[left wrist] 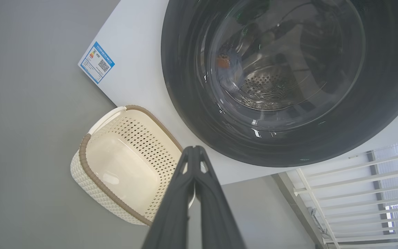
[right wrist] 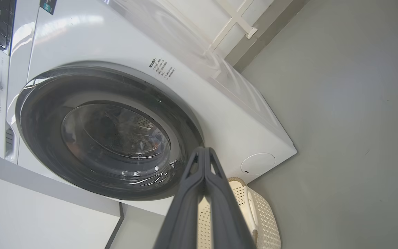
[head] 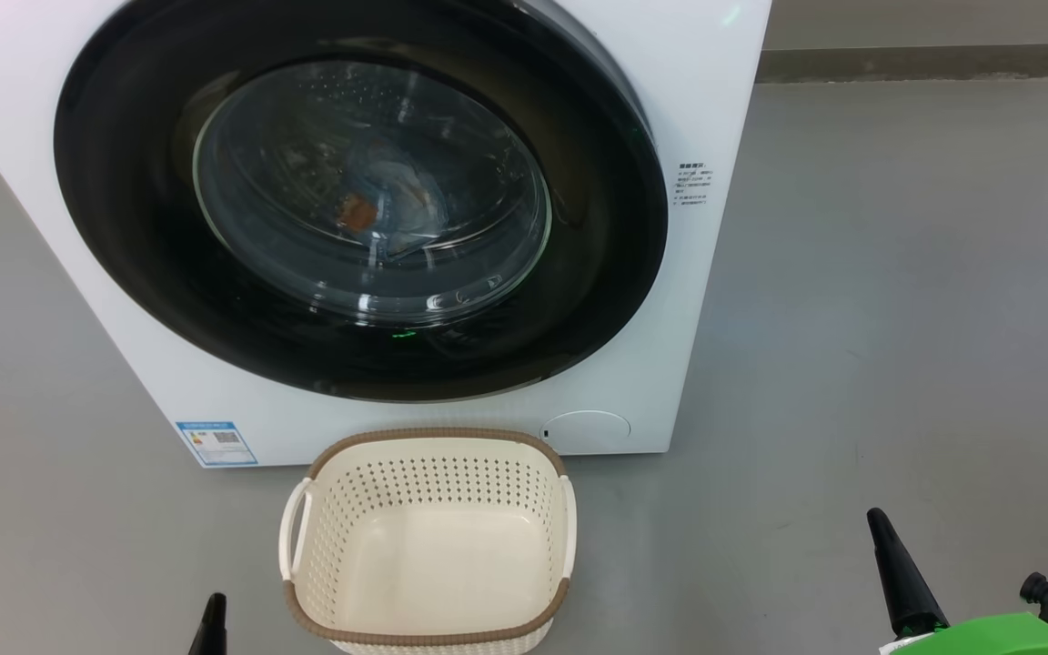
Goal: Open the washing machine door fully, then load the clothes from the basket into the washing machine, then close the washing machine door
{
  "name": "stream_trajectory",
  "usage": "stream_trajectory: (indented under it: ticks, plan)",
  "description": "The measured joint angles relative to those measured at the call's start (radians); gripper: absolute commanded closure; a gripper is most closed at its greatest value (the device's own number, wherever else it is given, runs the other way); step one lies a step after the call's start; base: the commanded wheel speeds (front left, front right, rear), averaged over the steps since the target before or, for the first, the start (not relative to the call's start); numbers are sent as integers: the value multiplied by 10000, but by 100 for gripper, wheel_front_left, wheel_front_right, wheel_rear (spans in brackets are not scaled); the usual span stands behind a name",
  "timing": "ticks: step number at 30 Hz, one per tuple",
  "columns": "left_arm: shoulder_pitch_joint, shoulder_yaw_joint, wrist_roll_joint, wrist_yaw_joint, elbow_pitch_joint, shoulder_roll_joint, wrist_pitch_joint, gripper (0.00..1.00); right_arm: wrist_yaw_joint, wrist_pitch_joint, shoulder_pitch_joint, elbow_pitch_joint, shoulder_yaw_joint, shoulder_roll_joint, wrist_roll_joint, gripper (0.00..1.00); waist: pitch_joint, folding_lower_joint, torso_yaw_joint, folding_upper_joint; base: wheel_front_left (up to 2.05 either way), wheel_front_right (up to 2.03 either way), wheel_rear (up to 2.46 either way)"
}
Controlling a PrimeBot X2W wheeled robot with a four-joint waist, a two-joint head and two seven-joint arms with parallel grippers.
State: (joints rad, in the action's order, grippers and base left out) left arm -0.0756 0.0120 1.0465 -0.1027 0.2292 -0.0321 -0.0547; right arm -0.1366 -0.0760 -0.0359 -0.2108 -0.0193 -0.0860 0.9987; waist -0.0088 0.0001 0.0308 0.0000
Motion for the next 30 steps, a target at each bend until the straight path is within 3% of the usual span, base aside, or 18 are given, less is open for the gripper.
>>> stream_trajectory:
  ticks: [30]
  plan:
    - [749,347,3041,-96,201,-8,909,100,4,895,546,-311,-499,140,3373,100,65,0,-170,0,0,0,0]
